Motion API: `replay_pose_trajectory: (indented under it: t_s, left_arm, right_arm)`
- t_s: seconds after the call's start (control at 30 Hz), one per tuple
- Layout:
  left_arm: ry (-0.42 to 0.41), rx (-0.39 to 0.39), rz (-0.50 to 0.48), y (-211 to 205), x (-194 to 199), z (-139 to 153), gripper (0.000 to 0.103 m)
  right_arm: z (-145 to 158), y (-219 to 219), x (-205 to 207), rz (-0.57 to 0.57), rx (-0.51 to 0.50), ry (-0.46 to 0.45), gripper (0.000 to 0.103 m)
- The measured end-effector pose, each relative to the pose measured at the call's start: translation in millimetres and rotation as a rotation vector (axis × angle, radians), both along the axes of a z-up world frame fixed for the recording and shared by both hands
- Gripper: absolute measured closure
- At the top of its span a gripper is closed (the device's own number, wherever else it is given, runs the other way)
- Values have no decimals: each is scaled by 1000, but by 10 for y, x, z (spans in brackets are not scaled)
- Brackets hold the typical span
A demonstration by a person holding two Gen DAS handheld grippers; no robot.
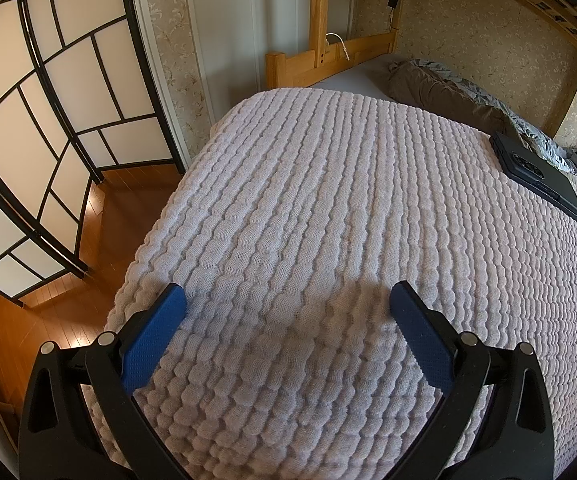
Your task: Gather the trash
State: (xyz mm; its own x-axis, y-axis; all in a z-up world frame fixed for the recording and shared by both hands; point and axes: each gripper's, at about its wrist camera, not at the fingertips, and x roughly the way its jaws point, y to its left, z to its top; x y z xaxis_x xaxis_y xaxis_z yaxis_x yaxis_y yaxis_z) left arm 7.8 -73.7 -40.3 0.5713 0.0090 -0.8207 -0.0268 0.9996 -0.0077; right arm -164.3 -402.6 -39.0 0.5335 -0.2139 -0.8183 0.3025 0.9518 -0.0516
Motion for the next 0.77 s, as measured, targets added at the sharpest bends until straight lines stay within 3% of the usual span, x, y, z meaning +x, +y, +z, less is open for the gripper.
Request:
replay_pose_trajectory:
  t_s: [0.77]
  left_arm:
    - [1,1,-2,-15,17,7,1]
  right_arm:
    - [-2,-2,-2,0,0,0,4]
